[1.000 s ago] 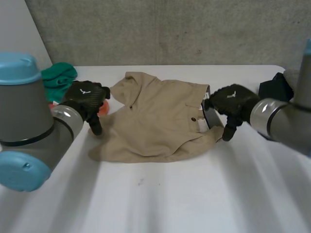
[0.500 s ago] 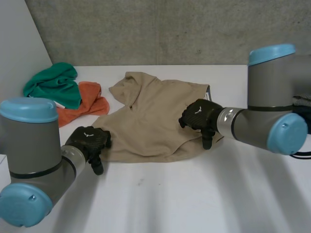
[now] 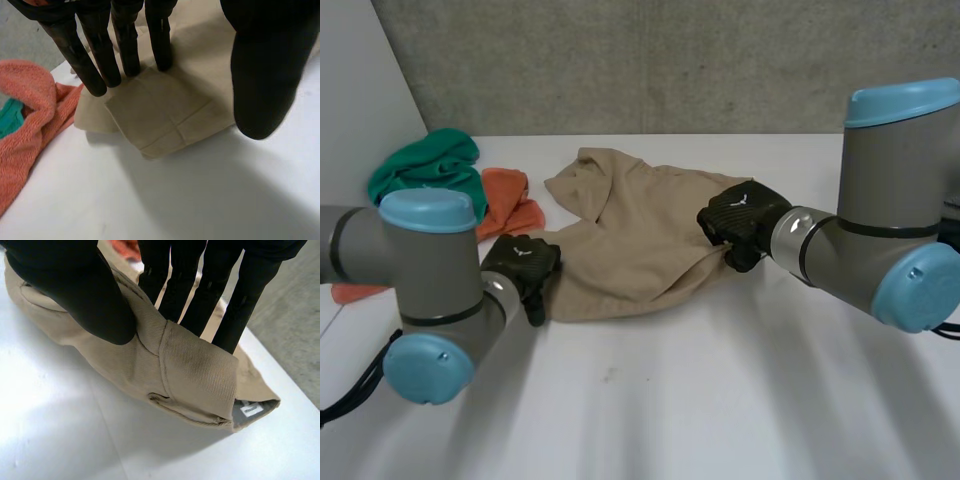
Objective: Fold the laundry.
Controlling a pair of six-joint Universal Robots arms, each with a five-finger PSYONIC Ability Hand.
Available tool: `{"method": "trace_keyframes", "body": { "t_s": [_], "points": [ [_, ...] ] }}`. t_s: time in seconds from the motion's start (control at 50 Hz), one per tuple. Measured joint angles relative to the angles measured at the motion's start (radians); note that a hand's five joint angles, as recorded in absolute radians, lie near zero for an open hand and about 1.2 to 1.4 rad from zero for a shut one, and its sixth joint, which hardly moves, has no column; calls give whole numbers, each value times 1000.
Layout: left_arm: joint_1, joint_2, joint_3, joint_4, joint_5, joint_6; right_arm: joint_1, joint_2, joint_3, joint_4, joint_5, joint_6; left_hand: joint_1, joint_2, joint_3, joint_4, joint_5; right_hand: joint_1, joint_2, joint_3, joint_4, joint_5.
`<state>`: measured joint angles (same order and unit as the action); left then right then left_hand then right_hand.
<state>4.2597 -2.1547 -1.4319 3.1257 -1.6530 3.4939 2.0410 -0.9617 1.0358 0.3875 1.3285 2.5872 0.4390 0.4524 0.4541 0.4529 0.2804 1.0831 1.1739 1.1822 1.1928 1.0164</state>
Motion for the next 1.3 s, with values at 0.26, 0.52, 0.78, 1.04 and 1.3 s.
{"method": "trace_keyframes", "body": {
  "t_s": [0.26, 0.52, 0.78, 1.04, 1.3],
  "points": [
    [-42, -131, 146, 2, -16, 79, -29, -45, 64, -34, 61, 63, 675, 630, 610, 617, 606, 0, 0, 0, 0, 0],
    [-59, 134, 137, 12, -81, -1, -48, -106, 77, 23, 100, 89, 730, 740, 730, 741, 702, 0, 0, 0, 0, 0],
    [-38, 492, 138, -165, 44, -40, -69, -355, 72, 108, 94, 89, 730, 742, 733, 741, 703, 0, 0, 6, 1, 2],
    [-3, 486, 389, -331, 89, -36, -56, -390, -24, 64, 91, 90, 730, 742, 733, 741, 703, 0, 0, 6, 2, 4],
    [24, 9, 712, -278, 82, 19, -14, -73, -104, -268, 194, 37, 730, 743, 734, 743, 703, 14, 0, 7, 4, 4]
  ]
}}
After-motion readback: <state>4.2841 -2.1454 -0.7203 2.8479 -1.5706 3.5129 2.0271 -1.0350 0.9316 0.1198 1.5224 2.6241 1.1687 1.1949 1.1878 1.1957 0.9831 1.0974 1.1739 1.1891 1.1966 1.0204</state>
